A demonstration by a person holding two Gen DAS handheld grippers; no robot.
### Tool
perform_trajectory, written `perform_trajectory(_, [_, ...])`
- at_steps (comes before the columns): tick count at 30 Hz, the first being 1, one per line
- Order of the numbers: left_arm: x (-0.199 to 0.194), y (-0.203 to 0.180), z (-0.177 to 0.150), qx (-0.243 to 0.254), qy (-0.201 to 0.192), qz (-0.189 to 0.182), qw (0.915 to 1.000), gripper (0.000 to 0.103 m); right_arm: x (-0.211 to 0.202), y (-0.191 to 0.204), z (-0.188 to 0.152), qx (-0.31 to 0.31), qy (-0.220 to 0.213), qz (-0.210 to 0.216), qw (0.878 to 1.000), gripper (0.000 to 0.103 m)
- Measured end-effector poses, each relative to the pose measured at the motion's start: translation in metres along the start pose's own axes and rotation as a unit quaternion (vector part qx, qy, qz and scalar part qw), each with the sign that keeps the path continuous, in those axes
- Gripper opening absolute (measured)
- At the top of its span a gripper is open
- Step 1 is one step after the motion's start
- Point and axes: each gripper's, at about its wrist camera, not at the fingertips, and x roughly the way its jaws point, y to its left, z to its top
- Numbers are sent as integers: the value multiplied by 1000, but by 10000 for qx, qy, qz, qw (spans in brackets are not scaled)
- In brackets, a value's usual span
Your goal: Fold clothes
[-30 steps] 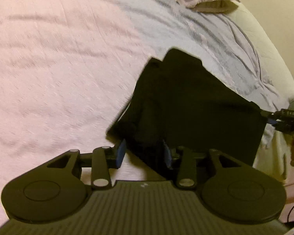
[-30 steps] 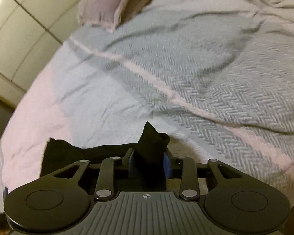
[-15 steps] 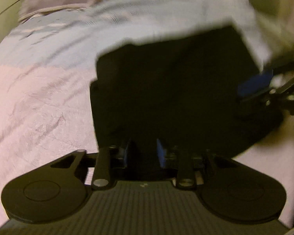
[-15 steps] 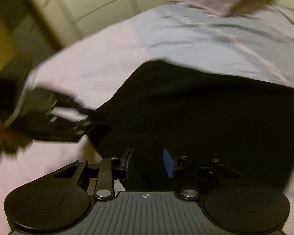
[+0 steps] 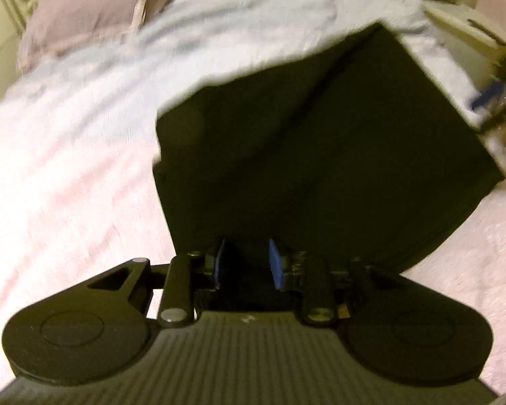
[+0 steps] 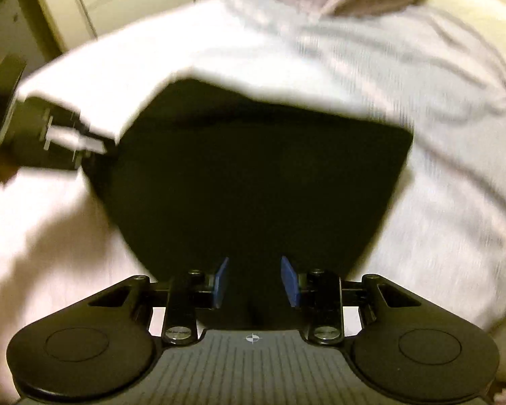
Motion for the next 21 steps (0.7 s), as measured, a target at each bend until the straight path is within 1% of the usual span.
perform_trajectory(3, [-8, -5, 29, 151, -294, -136, 9994, 24, 16, -5, 36, -122, -228, -20, 9997, 38])
perform_trajectory(6, [5, -5, 60, 187, -451, -446, 9978, 24, 40, -15, 64, -224, -300, 135, 9992, 38])
perform_trajectory(9, [44, 0, 76, 221, -248, -317, 9989, 24, 85, -22, 90, -586, -138, 430, 9973, 38])
perform_trajectory(11, [70, 3, 86, 247, -103, -214, 9994, 23, 108, -30, 101, -970, -70, 552, 9937, 38])
perform_trajectory(12, [82, 10, 86, 157, -19, -210, 9997, 23, 115, -38, 104, -1017, -100, 536, 9933, 38])
perform_trajectory(13, [95, 19, 85, 49, 67, -213, 9997, 23, 118, -50, 107, -918, -131, 435, 9947, 38])
perform_trajectory(16, [104, 26, 81, 100, 105, -316, 9994, 23, 120, -91, 111, -499, -119, 219, 9984, 38])
perform_trajectory(18, [97, 27, 83, 40, 64, -329, 9994, 23, 106, -109, 104, -399, -136, 48, 9991, 38])
perform_trajectory(19, [93, 28, 84, 6, 40, -332, 9994, 22, 94, -116, 99, -339, -213, -3, 9992, 38])
perform_trajectory(21, [86, 30, 86, -62, -6, -340, 9994, 22, 70, -117, 86, -281, -372, 28, 9989, 38])
